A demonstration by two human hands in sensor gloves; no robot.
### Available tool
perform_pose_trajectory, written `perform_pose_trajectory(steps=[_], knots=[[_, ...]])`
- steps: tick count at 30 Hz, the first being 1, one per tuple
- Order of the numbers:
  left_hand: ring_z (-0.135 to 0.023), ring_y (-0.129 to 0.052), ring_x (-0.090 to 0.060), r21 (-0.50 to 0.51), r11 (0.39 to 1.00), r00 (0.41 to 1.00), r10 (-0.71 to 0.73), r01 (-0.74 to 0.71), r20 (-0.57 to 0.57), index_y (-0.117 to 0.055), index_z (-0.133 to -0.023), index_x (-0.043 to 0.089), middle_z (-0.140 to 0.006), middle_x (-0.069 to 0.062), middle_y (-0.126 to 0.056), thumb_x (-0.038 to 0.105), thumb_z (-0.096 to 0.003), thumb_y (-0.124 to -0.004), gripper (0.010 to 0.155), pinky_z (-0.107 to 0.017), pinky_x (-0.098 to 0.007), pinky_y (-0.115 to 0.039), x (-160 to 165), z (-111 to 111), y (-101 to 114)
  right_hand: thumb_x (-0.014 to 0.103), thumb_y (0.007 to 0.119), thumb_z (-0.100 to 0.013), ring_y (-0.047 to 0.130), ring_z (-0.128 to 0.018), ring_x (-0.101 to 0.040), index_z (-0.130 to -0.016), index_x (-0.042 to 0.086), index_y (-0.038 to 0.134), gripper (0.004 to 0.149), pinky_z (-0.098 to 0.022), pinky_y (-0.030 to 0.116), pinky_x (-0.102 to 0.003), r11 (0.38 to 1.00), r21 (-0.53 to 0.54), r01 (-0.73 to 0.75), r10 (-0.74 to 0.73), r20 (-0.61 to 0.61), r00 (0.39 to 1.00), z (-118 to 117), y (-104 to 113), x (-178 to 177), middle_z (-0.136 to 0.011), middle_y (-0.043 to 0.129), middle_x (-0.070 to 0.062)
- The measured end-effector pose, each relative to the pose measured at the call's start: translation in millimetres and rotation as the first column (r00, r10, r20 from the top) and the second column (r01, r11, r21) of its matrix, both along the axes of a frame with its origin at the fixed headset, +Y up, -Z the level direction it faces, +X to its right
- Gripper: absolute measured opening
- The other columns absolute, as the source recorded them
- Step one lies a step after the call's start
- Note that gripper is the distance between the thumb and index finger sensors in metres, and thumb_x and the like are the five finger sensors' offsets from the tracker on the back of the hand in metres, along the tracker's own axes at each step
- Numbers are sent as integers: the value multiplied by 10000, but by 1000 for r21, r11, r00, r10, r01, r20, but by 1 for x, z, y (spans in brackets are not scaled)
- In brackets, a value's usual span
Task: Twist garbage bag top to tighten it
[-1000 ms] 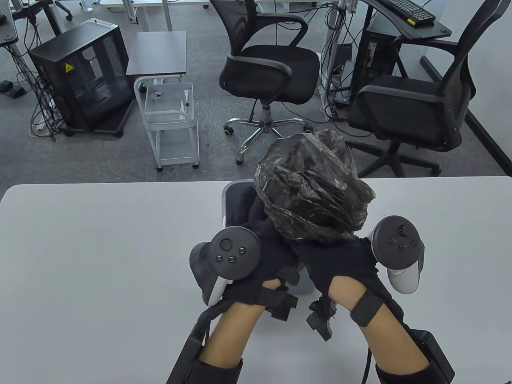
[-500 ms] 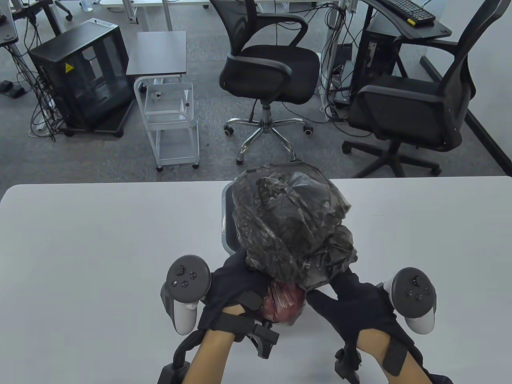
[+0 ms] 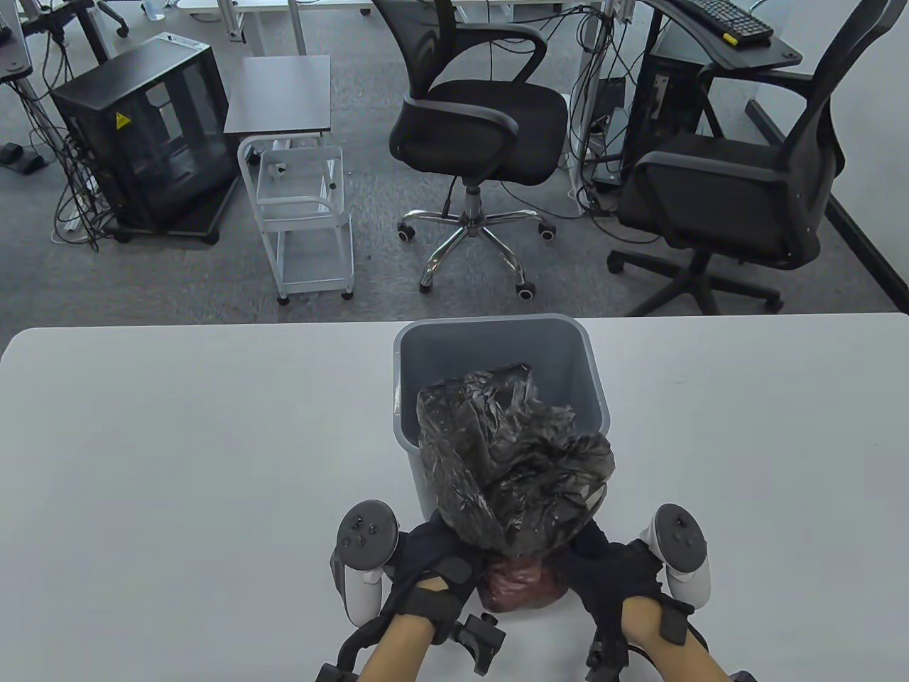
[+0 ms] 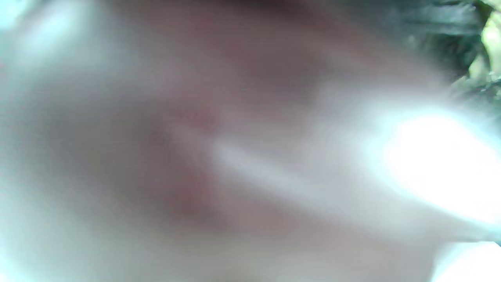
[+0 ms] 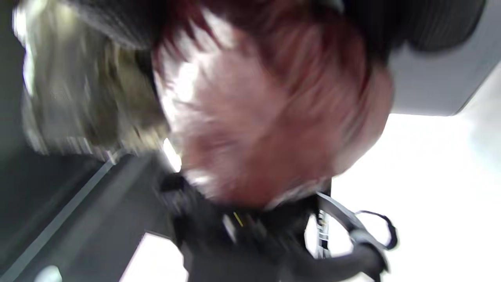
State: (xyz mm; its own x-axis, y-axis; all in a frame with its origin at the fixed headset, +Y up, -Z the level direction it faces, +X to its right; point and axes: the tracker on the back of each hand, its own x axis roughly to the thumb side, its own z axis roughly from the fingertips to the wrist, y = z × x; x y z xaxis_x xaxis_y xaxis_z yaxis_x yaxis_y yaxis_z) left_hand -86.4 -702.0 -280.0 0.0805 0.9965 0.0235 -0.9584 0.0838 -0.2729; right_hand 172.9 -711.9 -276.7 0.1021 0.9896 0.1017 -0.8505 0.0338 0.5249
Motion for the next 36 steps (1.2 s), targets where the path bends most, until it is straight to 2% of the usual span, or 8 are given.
perform_pose_trajectory(steps=[9, 15, 18, 20, 21, 23, 28, 36], knots=[[-969, -711, -381, 169, 986, 999, 1, 6, -42, -822, -839, 295, -1091, 4, -650, 458, -510, -739, 377, -576, -604, -743, 6, 10, -8, 545, 617, -558, 1090, -240, -342, -1035, -38, 379, 790, -123, 952, -420, 969, -218, 118, -124, -14, 992, 2, -28, -4, -740, 795, -384], [-701, -1005, -324, 86, 996, 998, -33, 38, -61, -824, -840, 273, -915, -57, -860, 456, -520, -746, 377, -312, -457, -941, 4, 13, -12, 579, 609, -558, 1081, -287, -335, -1026, -53, 457, 801, -180, 928, -458, 969, -243, 54, -63, -31, 998, 6, -29, 1, -677, 863, -340], [-656, -1034, -287, 39, 996, 990, -70, 76, -124, -816, -835, 280, -888, -39, -877, 473, -518, -732, 380, -284, -412, -957, -2, 13, -18, 662, 653, -533, 898, -629, -510, -1066, 14, 310, 906, -420, 794, -615, 997, -65, -36, 35, -15, 999, 10, -21, 3, -918, 619, -350], [-645, -1037, -293, -28, 1000, 989, -5, 1, -146, -815, -835, 273, -885, -45, -876, 469, -519, -733, 381, -278, -412, -957, -3, 14, -24, 710, 711, -509, 496, -878, -641, -1077, 99, 116, 1026, -561, 509, -785, 1000, 31, -1, 4, -90, 996, 16, -15, -3, -1037, 235, -336], [-651, -1031, -295, -48, 998, 988, 18, -26, -151, -809, -839, 270, -889, -47, -869, 468, -521, -730, 382, -281, -414, -955, -2, 15, -26, 723, 758, -486, 242, -907, -678, -1063, 132, 39, 1095, -548, 326, -854, 998, 68, 14, -5, -140, 990, 17, -11, -7, -1043, 81, -302], [-650, -1032, -290, -68, 996, 987, 40, -51, -156, -803, -842, 270, -893, -48, -863, 468, -522, -726, 384, -279, -411, -956, 1, 17, -28, 716, 803, -463, 120, -899, -681, -1015, 187, -88, 1174, -526, 231, -870, 987, 154, -55, 87, -210, 974, 22, -5, -13, -1002, -71, -278], [-661, -1007, -273, -51, 998, 993, 37, -43, -114, -799, -843, 333, -905, -23, -857, 498, -520, -713, 373, -345, -420, -926, 6, 18, -28, 610, 796, -513, 574, -851, -631, -1025, 125, -22, 1080, -603, 555, -743, 993, 115, 20, -12, -77, 997, 23, -8, -9, -1013, 128, -347], [-894, -823, -332, 78, 995, 996, 60, -56, -59, -790, -840, 360, -1018, -7, -759, 523, -525, -694, 368, -561, -568, -774, 15, 20, -21, 681, 662, -530, 973, -509, -520, -1029, -21, 161, 997, -351, 870, -588, 965, -119, 233, -231, 33, 972, 17, -26, -1, -863, 558, -449]])
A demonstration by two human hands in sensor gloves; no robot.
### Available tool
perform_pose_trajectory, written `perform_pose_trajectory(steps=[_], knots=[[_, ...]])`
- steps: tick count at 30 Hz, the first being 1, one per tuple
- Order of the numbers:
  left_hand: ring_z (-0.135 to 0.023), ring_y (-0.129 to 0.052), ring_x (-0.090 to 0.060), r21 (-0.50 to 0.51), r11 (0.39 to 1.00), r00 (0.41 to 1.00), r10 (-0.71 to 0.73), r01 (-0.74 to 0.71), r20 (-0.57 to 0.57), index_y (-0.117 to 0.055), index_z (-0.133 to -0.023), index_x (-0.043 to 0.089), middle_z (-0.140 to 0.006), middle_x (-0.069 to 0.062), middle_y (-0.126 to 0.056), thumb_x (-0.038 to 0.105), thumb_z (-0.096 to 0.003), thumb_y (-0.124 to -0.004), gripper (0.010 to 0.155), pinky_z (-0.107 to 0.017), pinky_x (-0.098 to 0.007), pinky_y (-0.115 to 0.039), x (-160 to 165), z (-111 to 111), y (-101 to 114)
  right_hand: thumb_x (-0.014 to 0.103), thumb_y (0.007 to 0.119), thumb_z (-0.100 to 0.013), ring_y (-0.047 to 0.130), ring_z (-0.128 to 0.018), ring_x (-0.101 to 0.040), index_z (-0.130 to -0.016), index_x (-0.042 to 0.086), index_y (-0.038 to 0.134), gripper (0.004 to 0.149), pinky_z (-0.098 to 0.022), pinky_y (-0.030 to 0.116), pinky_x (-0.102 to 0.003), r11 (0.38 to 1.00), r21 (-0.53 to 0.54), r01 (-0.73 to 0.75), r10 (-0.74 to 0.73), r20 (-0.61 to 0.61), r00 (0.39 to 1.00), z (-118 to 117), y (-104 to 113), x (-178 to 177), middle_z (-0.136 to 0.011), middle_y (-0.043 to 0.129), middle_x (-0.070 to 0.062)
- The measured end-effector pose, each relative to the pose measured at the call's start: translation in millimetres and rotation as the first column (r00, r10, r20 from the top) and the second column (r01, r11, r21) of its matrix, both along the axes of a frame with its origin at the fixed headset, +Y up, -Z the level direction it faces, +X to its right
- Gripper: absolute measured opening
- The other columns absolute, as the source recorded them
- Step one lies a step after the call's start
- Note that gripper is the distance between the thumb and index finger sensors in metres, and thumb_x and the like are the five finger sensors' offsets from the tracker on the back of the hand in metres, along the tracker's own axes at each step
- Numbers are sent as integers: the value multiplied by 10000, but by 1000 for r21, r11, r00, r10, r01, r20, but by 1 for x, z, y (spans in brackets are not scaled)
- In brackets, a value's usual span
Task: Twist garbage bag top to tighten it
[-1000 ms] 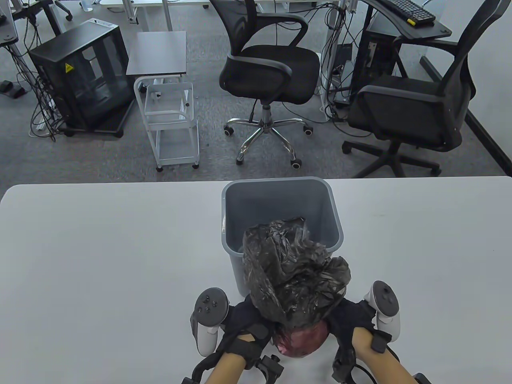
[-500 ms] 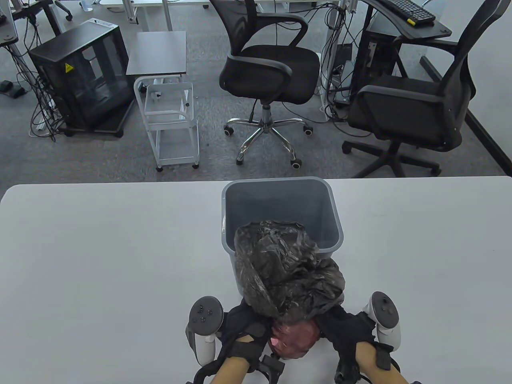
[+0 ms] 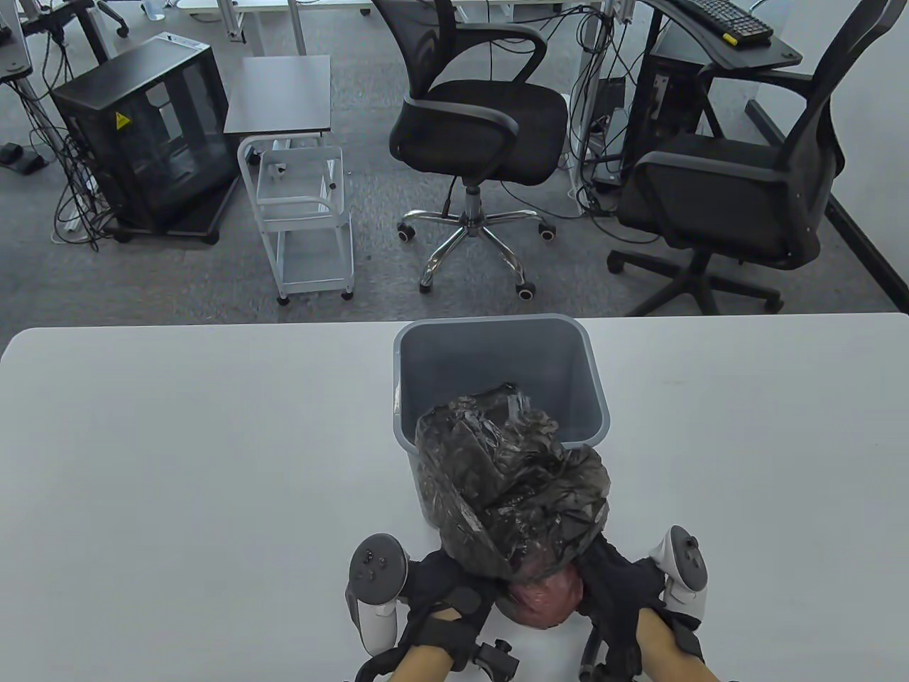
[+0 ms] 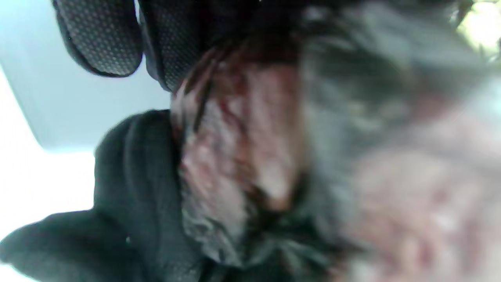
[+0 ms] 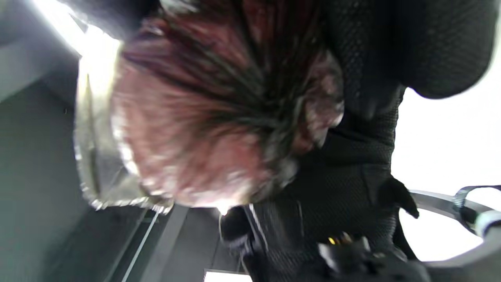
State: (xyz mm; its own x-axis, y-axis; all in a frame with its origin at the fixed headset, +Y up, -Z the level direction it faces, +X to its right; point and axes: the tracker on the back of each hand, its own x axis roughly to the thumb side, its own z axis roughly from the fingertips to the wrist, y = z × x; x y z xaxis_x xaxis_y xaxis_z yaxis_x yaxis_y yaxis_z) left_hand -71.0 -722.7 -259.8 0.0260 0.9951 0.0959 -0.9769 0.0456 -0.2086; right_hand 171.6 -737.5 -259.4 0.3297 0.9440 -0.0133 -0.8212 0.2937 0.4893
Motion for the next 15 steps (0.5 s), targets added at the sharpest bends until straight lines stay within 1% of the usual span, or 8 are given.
perform_pose_trajectory(steps=[2, 4, 7, 9, 11, 12, 14, 15], knots=[[-878, -849, -331, -4, 999, 999, 41, -41, 18, -763, -864, 361, -1015, 0, -765, 531, -534, -674, 382, -544, -551, -803, 1, 0, -2, 684, 643, -528, 1044, -404, -450, -1026, -57, 225, 986, -273, 909, -549, 998, -68, -20, 19, -14, 1000, 0, -4, 0, -793, 651, -456], [-768, -957, -312, -22, 996, 996, 85, -85, -25, -768, -860, 334, -967, -11, -812, 521, -531, -682, 389, -440, -492, -889, -1, -1, -4, 682, 623, -528, 1063, -366, -422, -1029, -72, 298, 962, -249, 916, -538, 995, -85, -51, 47, -52, 998, 0, -5, -2, -757, 701, -451], [-659, -1029, -305, -56, 998, 994, 28, -34, -109, -802, -831, 299, -894, -42, -873, 513, -514, -705, 395, -313, -444, -940, -9, -2, -7, 676, 605, -528, 1010, -480, -486, -1029, -77, 309, 952, -327, 867, -598, 986, -110, -128, 118, -94, 989, 3, -5, -3, -790, 671, -448], [-611, -1058, -289, -69, 998, 992, -1, -8, -129, -804, -830, 295, -882, -40, -880, 512, -516, -707, 394, -279, -425, -951, -14, -4, -8, 688, 624, -524, 848, -656, -581, -1047, -33, 265, 960, -440, 751, -678, 984, -38, -171, 169, -59, 984, 3, -1, -3, -888, 552, -432], [-585, -1069, -287, -94, 995, 991, -3, -9, -131, -803, -831, 288, -881, -47, -878, 507, -517, -708, 394, -264, -420, -954, -15, -4, -9, 710, 665, -523, 519, -853, -652, -1066, 61, 128, 1003, -543, 533, -781, 975, 77, -207, 212, -65, 975, 2, 5, -5, -1016, 263, -368], [-574, -1073, -285, -102, 995, 991, 1, -14, -130, -804, -831, 284, -878, -50, -880, 505, -516, -710, 396, -256, -419, -954, -15, -4, -10, 713, 688, -518, 433, -886, -654, -1063, 78, 89, 1029, -558, 464, -804, 963, 154, -222, 235, -71, 969, 2, 9, -6, -1024, 182, -353], [-558, -1079, -278, -107, 994, 993, 3, -15, -114, -803, -832, 283, -877, -51, -880, 505, -517, -710, 396, -248, -414, -955, -12, -3, -11, 705, 710, -514, 387, -918, -636, -1048, 93, 32, 1058, -582, 430, -805, 944, 223, -245, 268, -82, 960, 2, 14, -7, -1028, 105, -328], [-554, -1079, -274, -108, 994, 994, 3, -15, -105, -803, -833, 284, -879, -50, -879, 505, -517, -709, 397, -249, -413, -953, -11, -3, -10, 688, 716, -518, 432, -916, -624, -1044, 89, 28, 1053, -592, 454, -790, 941, 237, -239, 263, -71, 962, 2, 15, -7, -1027, 115, -330]])
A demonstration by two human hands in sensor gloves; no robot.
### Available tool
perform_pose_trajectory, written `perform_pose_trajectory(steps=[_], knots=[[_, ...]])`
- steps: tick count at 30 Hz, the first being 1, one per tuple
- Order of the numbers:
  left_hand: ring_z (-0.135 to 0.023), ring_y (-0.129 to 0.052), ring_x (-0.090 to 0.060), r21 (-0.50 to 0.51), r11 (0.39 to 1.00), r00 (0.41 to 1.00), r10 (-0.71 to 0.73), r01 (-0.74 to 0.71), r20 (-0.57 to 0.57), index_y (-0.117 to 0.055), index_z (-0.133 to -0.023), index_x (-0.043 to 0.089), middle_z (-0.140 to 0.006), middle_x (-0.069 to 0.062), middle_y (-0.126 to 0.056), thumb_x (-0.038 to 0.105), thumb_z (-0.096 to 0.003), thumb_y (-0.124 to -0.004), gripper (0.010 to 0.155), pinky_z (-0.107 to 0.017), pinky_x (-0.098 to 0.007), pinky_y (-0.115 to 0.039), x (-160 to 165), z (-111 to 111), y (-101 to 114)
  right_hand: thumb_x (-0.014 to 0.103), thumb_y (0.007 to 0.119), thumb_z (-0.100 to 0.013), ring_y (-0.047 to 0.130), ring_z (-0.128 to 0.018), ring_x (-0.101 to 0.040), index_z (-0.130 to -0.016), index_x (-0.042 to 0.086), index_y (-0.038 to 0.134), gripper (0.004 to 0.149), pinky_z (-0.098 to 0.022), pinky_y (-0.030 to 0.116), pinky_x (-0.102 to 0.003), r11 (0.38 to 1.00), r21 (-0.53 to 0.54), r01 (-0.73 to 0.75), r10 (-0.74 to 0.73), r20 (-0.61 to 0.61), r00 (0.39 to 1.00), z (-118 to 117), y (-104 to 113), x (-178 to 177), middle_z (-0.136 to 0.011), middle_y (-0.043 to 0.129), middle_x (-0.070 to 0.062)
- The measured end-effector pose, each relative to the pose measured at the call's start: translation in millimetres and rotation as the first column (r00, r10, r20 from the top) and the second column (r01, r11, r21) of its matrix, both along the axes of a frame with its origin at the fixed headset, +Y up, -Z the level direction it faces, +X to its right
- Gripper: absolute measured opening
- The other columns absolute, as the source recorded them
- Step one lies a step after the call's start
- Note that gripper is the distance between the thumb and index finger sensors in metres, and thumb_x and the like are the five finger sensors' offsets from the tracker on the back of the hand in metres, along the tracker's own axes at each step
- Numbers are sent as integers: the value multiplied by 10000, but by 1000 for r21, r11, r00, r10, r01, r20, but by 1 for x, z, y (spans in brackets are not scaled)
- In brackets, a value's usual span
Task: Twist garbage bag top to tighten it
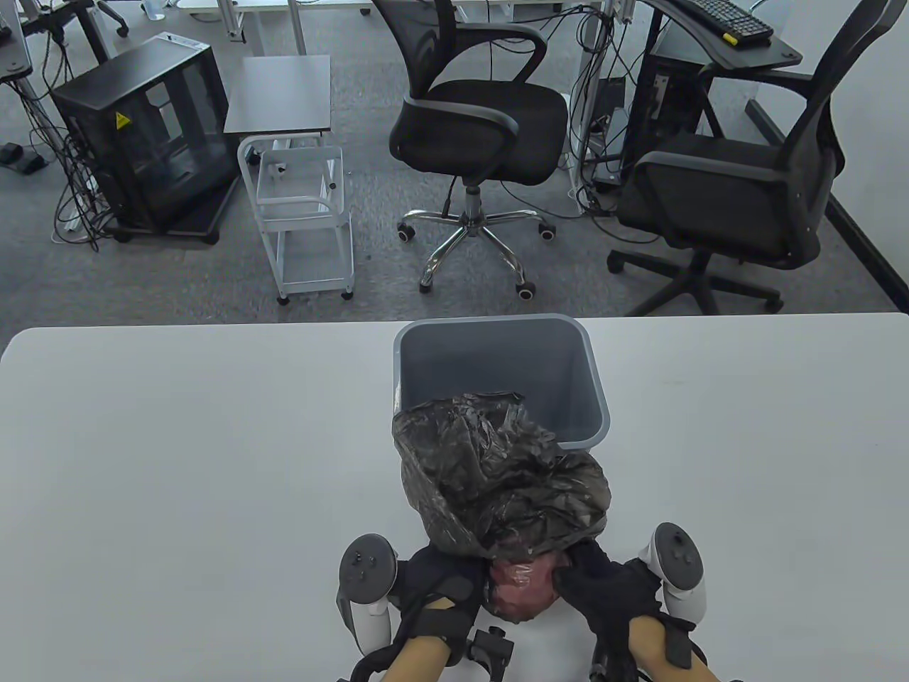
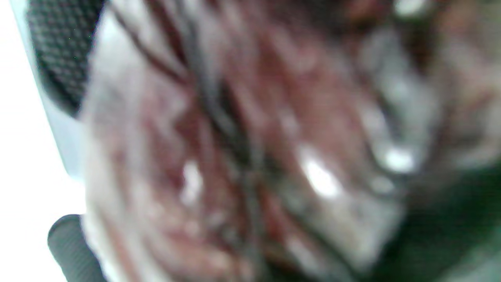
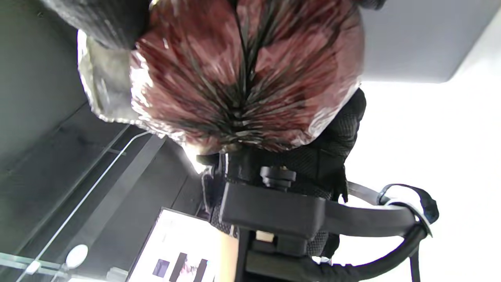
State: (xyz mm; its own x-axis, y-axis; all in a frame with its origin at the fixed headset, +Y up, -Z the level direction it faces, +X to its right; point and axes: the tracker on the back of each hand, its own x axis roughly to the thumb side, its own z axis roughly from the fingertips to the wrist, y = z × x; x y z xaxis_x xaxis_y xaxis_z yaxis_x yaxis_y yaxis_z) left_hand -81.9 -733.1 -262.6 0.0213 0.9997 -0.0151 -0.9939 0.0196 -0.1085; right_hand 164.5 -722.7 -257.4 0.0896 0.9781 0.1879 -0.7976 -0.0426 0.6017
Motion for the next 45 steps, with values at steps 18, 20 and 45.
perform_pose_trajectory(steps=[18, 20, 45], knots=[[-743, -954, -332, -25, 999, 993, 30, -28, 117, -763, -838, 231, -989, -81, -739, 477, -526, -682, 406, -296, -428, -940, 2, 0, 3, 661, 625, -543, 700, -767, -622, -1059, 16, 212, 923, -504, 666, -710, 985, -142, 96, -76, 144, 987, -1, -13, 10, -983, 440, -365], [-753, -942, -332, -64, 997, 993, 49, -42, 110, -751, -845, 226, -995, -83, -725, 474, -531, -677, 407, -297, -421, -942, 1, 0, 1, 709, 664, -529, 430, -881, -656, -1073, 81, 119, 993, -563, 462, -795, 992, -75, 106, -99, 92, 991, -1, -8, 8, -1029, 205, -345], [-636, -1021, -306, -49, 999, 1000, 1, 1, 25, -778, -828, 247, -936, -70, -803, 524, -527, -674, 422, -264, -409, -939, -6, 2, 3, 663, 715, -529, 478, -893, -619, -1052, 79, 60, 1021, -590, 504, -750, 999, 14, -34, 33, 64, 997, 1, -3, 4, -1028, 154, -330]])
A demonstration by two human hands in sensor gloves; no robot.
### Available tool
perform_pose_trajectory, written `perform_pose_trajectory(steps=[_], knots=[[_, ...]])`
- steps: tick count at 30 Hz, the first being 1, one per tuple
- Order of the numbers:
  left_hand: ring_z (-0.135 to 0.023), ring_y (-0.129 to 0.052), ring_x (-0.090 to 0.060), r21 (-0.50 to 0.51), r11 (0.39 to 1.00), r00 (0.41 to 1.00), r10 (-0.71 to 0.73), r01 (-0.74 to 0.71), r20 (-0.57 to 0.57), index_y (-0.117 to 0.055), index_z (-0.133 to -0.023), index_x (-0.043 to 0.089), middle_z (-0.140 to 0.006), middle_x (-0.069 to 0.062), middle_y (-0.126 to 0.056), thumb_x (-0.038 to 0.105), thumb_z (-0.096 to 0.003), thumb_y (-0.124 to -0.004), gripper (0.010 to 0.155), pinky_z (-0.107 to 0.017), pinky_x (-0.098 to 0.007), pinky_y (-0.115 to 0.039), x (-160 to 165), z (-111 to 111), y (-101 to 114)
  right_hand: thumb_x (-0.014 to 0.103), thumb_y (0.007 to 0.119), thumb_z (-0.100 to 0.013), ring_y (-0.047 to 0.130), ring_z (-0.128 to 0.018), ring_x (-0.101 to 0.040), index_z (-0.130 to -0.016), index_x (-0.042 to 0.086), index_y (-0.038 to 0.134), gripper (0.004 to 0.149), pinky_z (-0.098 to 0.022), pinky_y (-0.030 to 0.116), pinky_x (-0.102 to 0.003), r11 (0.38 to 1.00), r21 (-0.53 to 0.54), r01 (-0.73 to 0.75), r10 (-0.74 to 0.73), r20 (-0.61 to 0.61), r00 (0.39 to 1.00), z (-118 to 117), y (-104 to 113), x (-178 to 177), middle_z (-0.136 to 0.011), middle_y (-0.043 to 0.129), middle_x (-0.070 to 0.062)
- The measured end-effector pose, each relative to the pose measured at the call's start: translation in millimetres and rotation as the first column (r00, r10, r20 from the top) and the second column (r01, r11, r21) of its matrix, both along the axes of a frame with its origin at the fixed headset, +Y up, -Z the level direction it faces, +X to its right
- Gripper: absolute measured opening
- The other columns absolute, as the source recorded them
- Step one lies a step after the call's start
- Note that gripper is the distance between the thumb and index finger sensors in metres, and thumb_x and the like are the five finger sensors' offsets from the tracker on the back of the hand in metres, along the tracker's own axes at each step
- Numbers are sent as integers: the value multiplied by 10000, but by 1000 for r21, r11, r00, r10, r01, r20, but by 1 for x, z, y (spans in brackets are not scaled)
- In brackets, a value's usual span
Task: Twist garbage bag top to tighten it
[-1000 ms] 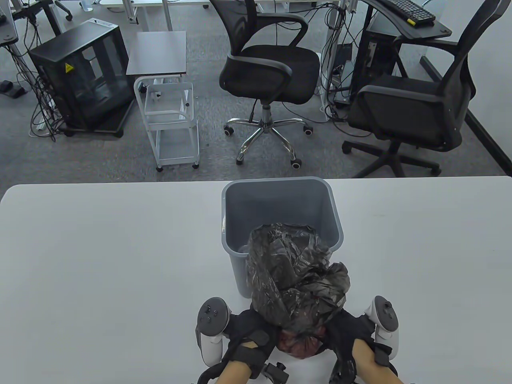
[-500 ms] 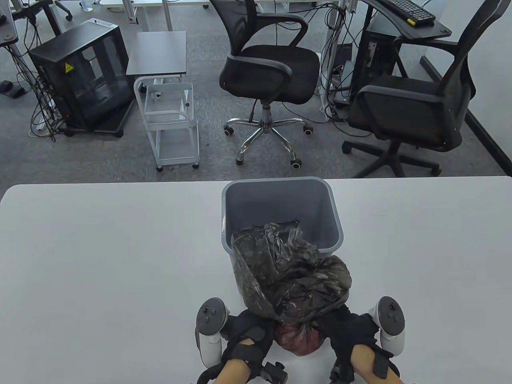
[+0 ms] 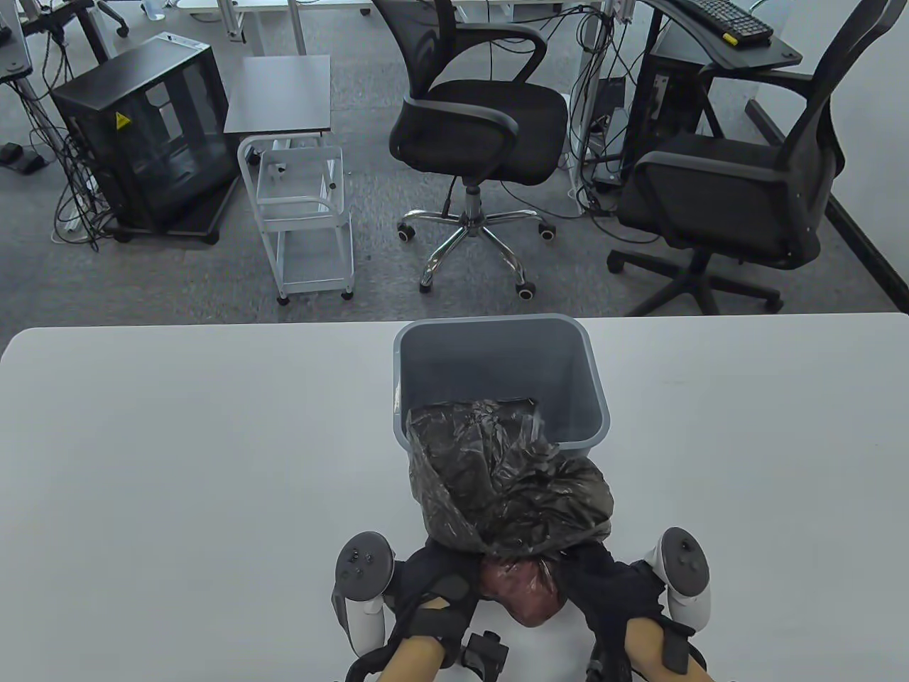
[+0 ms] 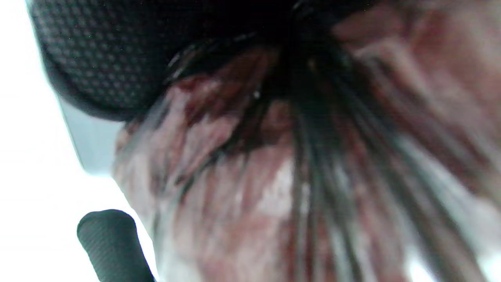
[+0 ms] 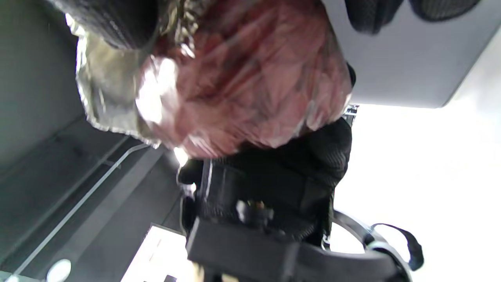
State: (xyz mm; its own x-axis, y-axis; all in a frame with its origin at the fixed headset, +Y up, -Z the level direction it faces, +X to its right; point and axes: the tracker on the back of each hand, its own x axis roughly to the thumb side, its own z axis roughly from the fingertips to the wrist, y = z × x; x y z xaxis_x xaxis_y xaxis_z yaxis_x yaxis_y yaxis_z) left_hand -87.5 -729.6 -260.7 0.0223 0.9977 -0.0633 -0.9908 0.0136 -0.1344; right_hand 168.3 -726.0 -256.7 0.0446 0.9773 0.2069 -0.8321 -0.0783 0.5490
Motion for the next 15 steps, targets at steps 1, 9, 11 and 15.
perform_pose_trajectory(steps=[1, 9, 11, 15], knots=[[-643, -1014, -307, 2, 1000, 1000, 16, -16, 19, -770, -839, 253, -942, -68, -797, 530, -530, -671, 427, -273, -411, -933, 2, 0, 0, 638, 719, -535, 486, -897, -610, -1049, 81, 49, 1011, -597, 507, -743, 1000, 13, -15, 15, 0, 1000, 0, 1, 0, -1024, 136, -330], [-656, -935, -355, 47, 999, 990, -5, -2, 141, -695, -1031, 326, -1013, -114, -710, 664, -519, -633, 617, -393, -499, -851, 12, 1, 2, 529, 621, -574, 934, -571, -501, -1028, -4, 166, 835, -404, 833, -572, 986, -108, 124, -106, 160, 981, -4, -5, 15, -949, 492, -366], [-580, -988, -336, 50, 998, 993, -35, 29, 116, -747, -1006, 316, -980, -112, -761, 628, -516, -647, 590, -342, -475, -881, 11, 0, 2, 534, 612, -574, 942, -560, -496, -1027, -7, 175, 830, -395, 837, -569, 987, -117, 112, -91, 165, 982, -4, -6, 16, -942, 506, -367], [-485, -1044, -307, 34, 997, 995, -68, 66, 78, -792, -975, 291, -924, -102, -835, 587, -520, -648, 561, -270, -439, -920, 5, -1, 1, 589, 619, -565, 877, -634, -538, -1040, -4, 192, 872, -442, 768, -632, 983, -144, 117, -97, 139, 986, -1, -6, 11, -954, 465, -379]])
